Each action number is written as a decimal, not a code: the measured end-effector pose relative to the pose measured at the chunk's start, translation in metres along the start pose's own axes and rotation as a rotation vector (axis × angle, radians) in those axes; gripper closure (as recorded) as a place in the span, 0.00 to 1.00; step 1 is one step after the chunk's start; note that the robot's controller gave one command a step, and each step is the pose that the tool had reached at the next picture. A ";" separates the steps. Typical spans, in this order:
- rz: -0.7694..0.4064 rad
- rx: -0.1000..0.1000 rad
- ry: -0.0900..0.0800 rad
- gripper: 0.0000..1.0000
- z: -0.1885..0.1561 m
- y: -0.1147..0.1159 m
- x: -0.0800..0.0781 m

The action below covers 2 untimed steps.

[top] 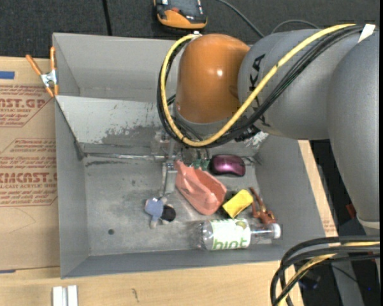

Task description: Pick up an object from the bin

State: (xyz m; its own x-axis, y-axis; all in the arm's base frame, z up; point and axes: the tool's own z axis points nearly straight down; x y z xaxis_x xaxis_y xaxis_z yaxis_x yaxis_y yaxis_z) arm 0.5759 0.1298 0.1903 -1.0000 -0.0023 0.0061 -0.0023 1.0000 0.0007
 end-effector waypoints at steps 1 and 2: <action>0.001 -0.001 -0.008 0.00 -0.005 -0.001 -0.002; -0.028 0.001 -0.003 0.00 -0.036 -0.026 0.023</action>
Offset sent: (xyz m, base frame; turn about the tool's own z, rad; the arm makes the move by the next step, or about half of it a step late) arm -0.0307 -0.0371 0.0495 -0.0352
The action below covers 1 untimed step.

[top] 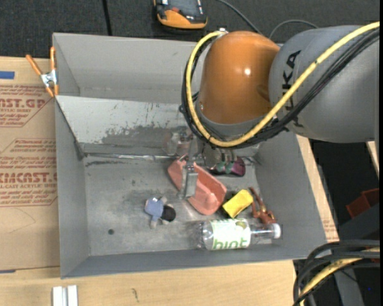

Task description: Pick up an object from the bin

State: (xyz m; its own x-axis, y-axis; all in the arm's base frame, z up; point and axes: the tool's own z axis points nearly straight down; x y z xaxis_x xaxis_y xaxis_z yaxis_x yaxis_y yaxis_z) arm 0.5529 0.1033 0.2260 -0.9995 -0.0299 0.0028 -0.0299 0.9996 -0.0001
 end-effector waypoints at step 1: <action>0.076 -0.003 -0.014 0.00 0.035 -0.010 -0.003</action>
Offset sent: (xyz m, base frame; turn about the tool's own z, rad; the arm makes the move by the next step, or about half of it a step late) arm -0.0521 -0.0656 -0.1160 -0.2093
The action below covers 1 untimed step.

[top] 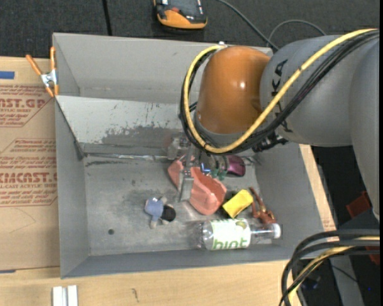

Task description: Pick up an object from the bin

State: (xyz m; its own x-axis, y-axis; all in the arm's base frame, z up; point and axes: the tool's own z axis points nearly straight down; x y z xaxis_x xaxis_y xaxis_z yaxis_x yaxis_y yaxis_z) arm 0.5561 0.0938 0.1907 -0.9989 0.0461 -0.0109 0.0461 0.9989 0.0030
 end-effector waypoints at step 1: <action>-0.100 0.002 0.010 0.00 0.045 -0.028 0.028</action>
Offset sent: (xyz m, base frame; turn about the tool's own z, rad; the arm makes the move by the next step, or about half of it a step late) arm -0.0068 -0.0954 -0.1120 0.1205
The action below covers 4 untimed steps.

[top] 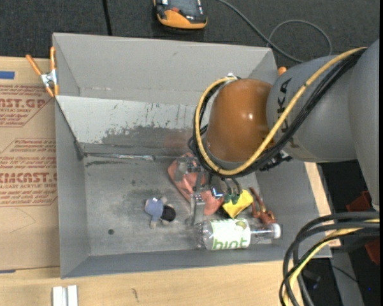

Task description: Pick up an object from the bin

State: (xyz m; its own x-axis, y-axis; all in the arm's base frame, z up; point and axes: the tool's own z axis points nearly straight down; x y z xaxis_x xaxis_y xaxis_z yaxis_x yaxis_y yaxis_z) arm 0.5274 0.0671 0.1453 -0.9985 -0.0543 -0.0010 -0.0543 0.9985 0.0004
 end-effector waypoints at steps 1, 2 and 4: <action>-0.172 0.000 0.000 0.00 0.026 -0.028 -0.004; -0.001 -0.008 -0.009 0.00 0.035 -0.058 0.006; -0.028 -0.014 0.011 0.00 0.059 -0.085 0.025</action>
Offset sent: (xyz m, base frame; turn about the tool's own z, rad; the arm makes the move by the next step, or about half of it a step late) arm -0.0084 -0.0726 -0.0406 0.0122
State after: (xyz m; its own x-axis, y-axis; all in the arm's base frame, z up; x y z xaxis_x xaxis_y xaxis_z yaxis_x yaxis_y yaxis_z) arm 0.5068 -0.0195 0.0866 -0.9965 -0.0824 0.0100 -0.0823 0.9965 0.0146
